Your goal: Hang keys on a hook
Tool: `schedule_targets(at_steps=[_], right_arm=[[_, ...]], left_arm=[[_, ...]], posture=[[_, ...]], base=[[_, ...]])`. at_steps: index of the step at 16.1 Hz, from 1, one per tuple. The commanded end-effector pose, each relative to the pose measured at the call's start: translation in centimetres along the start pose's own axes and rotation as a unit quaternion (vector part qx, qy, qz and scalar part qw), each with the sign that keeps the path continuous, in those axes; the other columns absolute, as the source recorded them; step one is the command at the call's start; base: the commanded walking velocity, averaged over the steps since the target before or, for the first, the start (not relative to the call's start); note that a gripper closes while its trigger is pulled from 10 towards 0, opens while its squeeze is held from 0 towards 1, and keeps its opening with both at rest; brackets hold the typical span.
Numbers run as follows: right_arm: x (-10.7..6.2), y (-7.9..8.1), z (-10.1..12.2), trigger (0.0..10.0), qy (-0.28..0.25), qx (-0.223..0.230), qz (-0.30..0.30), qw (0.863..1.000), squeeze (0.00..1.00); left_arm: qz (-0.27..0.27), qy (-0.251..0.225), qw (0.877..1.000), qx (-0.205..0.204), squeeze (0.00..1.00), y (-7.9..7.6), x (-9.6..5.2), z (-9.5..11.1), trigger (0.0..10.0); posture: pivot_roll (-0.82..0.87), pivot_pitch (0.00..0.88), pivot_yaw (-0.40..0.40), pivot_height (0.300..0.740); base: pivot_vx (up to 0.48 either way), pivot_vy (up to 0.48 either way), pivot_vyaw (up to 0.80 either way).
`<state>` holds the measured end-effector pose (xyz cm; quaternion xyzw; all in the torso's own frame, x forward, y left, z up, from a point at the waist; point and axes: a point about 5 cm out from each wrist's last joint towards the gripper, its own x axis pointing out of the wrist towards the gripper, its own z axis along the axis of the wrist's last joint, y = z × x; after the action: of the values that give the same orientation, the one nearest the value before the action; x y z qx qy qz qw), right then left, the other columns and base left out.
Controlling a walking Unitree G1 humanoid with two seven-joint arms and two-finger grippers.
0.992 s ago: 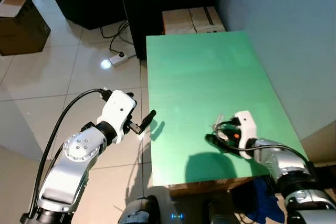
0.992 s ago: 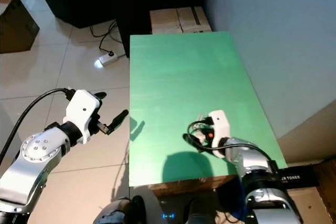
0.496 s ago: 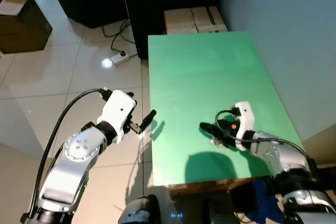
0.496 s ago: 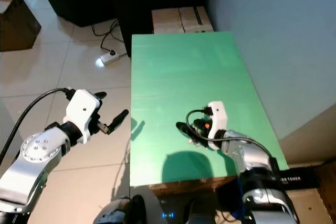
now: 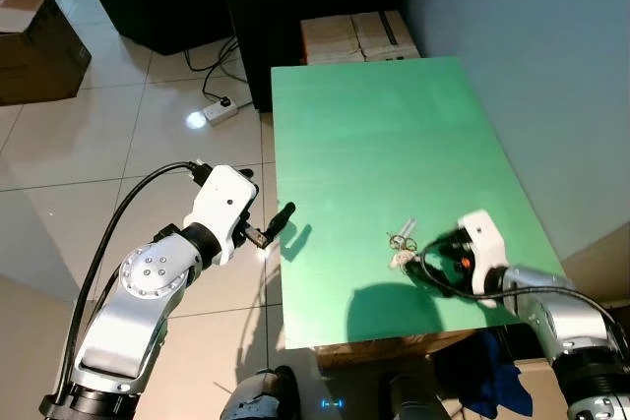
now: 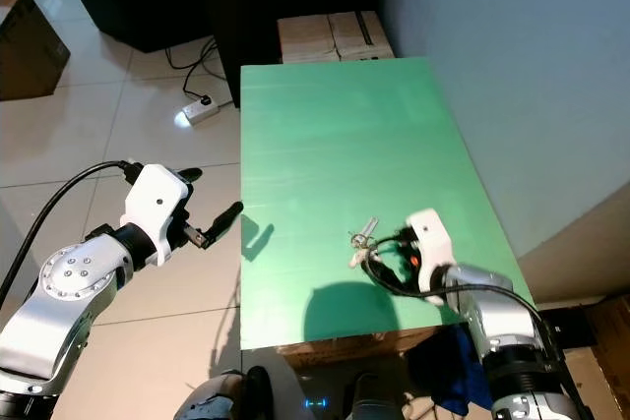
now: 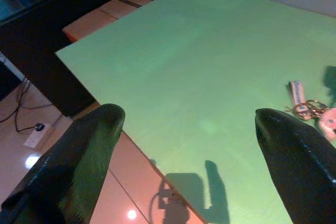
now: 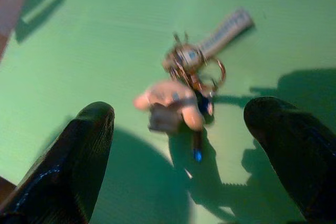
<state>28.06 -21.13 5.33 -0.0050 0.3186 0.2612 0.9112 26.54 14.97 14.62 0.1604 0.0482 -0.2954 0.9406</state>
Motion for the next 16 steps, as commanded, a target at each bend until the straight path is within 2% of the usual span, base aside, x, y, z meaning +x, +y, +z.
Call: schedule_targets(at_steps=[1, 3, 4, 6, 11, 13, 15, 16], right_arm=[[0.1, 0.2, -0.1, 10.0, 0.007, -0.006, 0.007, 1.0, 1.0], [0.8, 0.7, -0.3, 10.0, 0.029, -0.025, 0.024, 0.999, 1.0], [0.9, 0.7, -0.4, 10.0, 0.033, -0.025, 0.028, 0.999, 1.0], [1.2, 0.8, -0.8, 10.0, 0.076, -0.059, 0.034, 0.995, 1.0], [1.2, 0.2, -1.2, 10.0, 0.121, -0.095, 0.015, 0.988, 1.0], [1.5, 0.0, -1.1, 10.0, 0.117, -0.111, -0.002, 0.987, 1.0], [1.8, 0.0, -1.2, 10.0, 0.121, -0.121, -0.009, 0.985, 0.07], [2.0, -0.1, -1.4, 10.0, 0.123, -0.123, -0.013, 0.985, 0.0]], left_arm=[[-0.022, 0.008, 1.0, -0.002, 0.0, -0.3, -0.2, -0.3, 10.0], [-0.076, 0.015, 0.997, -0.002, 0.0, -0.9, -0.5, -0.2, 10.0], [-0.085, 0.017, 0.996, -0.001, 0.0, -0.9, -0.5, -0.2, 10.0], [-0.127, 0.036, 0.991, 0.012, 0.0, -1.1, -0.9, -0.3, 10.0], [-0.14, 0.04, 0.989, 0.008, 0.0, -1.3, -1.0, -0.4, 10.0], [-0.14, 0.04, 0.989, 0.009, 0.0, -1.2, -1.0, -0.4, 10.0], [-0.14, 0.041, 0.989, 0.009, 0.0, -1.2, -1.0, -0.5, 10.0], [-0.139, 0.041, 0.989, 0.008, 0.0, -1.2, -0.9, -0.5, 10.0]], posture=[[-0.08, 0.191, 0.077, 0.74], [-0.08, 0.194, 0.076, 0.74], [-0.08, 0.194, 0.076, 0.74], [-0.07, 0.194, 0.069, 0.74], [-0.08, 0.198, 0.068, 0.74], [-0.08, 0.201, 0.068, 0.74], [-0.08, 0.202, 0.07, 0.74], [-0.08, 0.203, 0.071, 0.74]], base=[[0.0, 0.0, 0.0], [0.0, 0.0, 0.0], [0.0, 0.0, 0.0], [0.0, 0.0, 0.0], [0.0, 0.0, 0.0], [0.0, 0.0, 0.0], [0.0, 0.0, 0.0], [0.0, 0.0, 0.0]])
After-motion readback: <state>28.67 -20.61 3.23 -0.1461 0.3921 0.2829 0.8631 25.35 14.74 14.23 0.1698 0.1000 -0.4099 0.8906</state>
